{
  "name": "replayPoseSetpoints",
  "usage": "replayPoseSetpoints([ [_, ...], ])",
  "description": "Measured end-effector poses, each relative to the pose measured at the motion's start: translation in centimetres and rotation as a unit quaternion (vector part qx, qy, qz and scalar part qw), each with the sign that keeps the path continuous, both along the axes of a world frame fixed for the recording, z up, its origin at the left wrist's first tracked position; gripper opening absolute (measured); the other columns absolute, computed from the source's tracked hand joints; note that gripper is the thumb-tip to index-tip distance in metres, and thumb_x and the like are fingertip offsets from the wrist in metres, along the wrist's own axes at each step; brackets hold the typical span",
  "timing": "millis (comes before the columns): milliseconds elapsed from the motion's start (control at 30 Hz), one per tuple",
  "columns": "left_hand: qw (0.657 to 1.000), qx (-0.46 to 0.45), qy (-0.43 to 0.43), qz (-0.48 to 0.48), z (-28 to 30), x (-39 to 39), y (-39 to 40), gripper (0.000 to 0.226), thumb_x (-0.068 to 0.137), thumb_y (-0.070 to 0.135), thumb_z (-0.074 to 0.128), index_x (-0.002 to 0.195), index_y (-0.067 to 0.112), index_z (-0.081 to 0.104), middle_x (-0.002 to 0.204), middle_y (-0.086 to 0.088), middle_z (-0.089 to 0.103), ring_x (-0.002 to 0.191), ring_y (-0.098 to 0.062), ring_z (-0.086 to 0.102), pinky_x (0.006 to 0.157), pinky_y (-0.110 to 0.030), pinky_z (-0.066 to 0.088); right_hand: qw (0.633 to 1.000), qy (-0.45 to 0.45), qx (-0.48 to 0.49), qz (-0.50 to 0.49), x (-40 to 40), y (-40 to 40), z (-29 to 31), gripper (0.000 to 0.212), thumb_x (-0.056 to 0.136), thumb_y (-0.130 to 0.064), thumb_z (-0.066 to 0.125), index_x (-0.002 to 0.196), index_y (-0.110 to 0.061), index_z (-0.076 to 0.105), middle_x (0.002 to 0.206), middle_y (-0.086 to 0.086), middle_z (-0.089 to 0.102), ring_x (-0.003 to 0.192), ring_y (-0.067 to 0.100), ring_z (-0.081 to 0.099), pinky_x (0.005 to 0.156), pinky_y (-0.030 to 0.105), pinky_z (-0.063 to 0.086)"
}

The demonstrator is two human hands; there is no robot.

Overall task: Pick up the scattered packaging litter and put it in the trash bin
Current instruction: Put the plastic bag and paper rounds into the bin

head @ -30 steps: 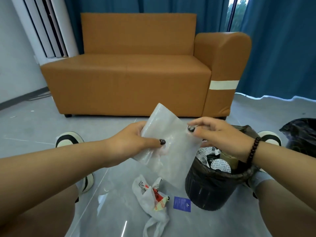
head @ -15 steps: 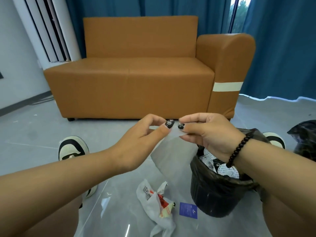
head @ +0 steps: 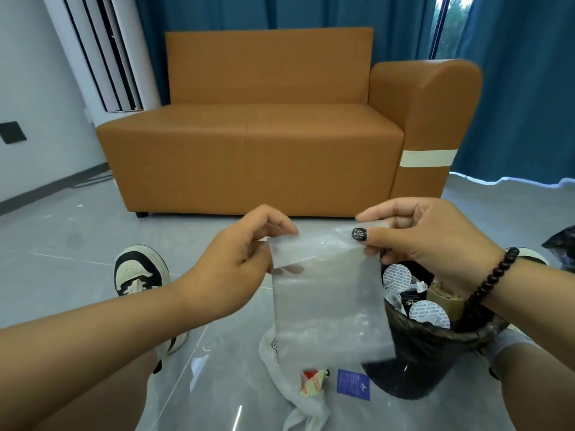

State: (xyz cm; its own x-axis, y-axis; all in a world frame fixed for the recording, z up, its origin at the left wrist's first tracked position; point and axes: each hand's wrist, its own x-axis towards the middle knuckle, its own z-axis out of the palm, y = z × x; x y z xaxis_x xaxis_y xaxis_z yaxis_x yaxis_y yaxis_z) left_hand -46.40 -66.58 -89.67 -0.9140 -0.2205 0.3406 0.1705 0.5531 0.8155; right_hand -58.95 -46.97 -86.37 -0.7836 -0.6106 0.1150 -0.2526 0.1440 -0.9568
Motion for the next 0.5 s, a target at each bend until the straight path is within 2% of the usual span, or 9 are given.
replayPoseSetpoints([
  [100,0.996,0.084,-0.025,-0.015,0.7,0.3,0.2,0.043,0.090,-0.019,0.031,0.083,0.006,0.065,0.075,0.000,0.061,0.061,-0.005,0.063,0.070,-0.024,0.055,0.995,0.088,0.042,-0.017,-0.2,0.6,0.1,0.044,0.051,-0.034,0.080,0.091,-0.018,0.072,0.066,0.015,0.061,0.061,0.016,0.061,0.063,0.025,0.054],
  [167,0.989,0.143,-0.031,-0.014,1.1,0.2,0.5,0.044,0.087,-0.018,0.030,0.079,0.001,0.069,0.064,-0.006,0.060,0.055,-0.007,0.061,0.062,-0.017,0.052,0.993,0.107,0.047,-0.018,-0.1,0.8,-0.1,0.040,0.048,-0.040,0.080,0.081,-0.019,0.075,0.072,0.025,0.061,0.066,0.023,0.055,0.073,0.039,0.055],
  [233,0.976,0.214,-0.037,-0.013,1.4,0.0,0.7,0.040,0.085,-0.013,0.031,0.081,-0.003,0.070,0.056,-0.014,0.046,0.053,-0.018,0.066,0.065,-0.021,0.056,0.991,0.123,0.042,-0.019,0.3,0.9,-0.2,0.035,0.048,-0.039,0.080,0.075,-0.017,0.074,0.074,0.022,0.064,0.065,0.022,0.054,0.071,0.036,0.054],
  [267,0.971,0.235,-0.038,-0.019,1.5,-0.2,0.9,0.035,0.082,-0.006,0.036,0.082,-0.003,0.071,0.059,-0.015,0.042,0.060,-0.032,0.068,0.070,-0.026,0.059,0.990,0.134,0.040,-0.024,0.4,1.0,-0.3,0.032,0.049,-0.037,0.081,0.072,-0.017,0.073,0.073,0.017,0.065,0.063,0.021,0.054,0.068,0.031,0.053],
  [300,0.968,0.245,-0.038,-0.030,1.6,-0.3,1.0,0.031,0.079,0.002,0.042,0.084,-0.001,0.072,0.065,-0.017,0.045,0.073,-0.044,0.066,0.076,-0.033,0.059,0.988,0.146,0.042,-0.033,0.5,1.0,-0.4,0.029,0.050,-0.036,0.081,0.070,-0.017,0.072,0.076,0.013,0.065,0.063,0.022,0.054,0.067,0.029,0.053],
  [333,0.969,0.241,-0.035,-0.036,1.5,-0.3,1.2,0.025,0.079,0.007,0.049,0.086,0.002,0.073,0.070,-0.019,0.054,0.083,-0.048,0.065,0.079,-0.038,0.057,0.986,0.156,0.047,-0.045,0.4,1.0,-0.5,0.029,0.049,-0.037,0.081,0.068,-0.018,0.071,0.082,0.011,0.065,0.067,0.023,0.056,0.069,0.030,0.053],
  [400,0.977,0.211,-0.017,-0.026,1.5,-0.5,1.6,0.012,0.084,0.003,0.066,0.095,0.005,0.068,0.083,-0.011,0.070,0.084,-0.035,0.072,0.078,-0.038,0.058,0.987,0.147,0.041,-0.054,0.2,1.2,-0.6,0.033,0.044,-0.039,0.079,0.067,-0.018,0.069,0.094,0.011,0.065,0.075,0.017,0.061,0.074,0.031,0.054],
  [433,0.979,0.203,-0.011,-0.023,1.5,-0.6,1.8,0.020,0.084,-0.002,0.066,0.101,0.007,0.064,0.090,-0.008,0.071,0.082,-0.029,0.073,0.075,-0.037,0.059,0.993,0.108,0.024,-0.038,0.0,1.2,-0.8,0.037,0.043,-0.038,0.079,0.073,-0.018,0.069,0.100,0.013,0.065,0.078,0.015,0.063,0.075,0.033,0.056],
  [500,0.978,0.205,-0.005,-0.024,1.4,-1.0,2.0,0.034,0.085,-0.005,0.061,0.113,0.014,0.058,0.098,-0.009,0.068,0.081,-0.026,0.074,0.070,-0.034,0.061,0.998,-0.034,-0.031,0.031,-0.3,1.6,-1.0,0.043,0.054,-0.027,0.077,0.093,-0.013,0.067,0.104,0.016,0.065,0.081,0.018,0.068,0.065,0.034,0.059],
])
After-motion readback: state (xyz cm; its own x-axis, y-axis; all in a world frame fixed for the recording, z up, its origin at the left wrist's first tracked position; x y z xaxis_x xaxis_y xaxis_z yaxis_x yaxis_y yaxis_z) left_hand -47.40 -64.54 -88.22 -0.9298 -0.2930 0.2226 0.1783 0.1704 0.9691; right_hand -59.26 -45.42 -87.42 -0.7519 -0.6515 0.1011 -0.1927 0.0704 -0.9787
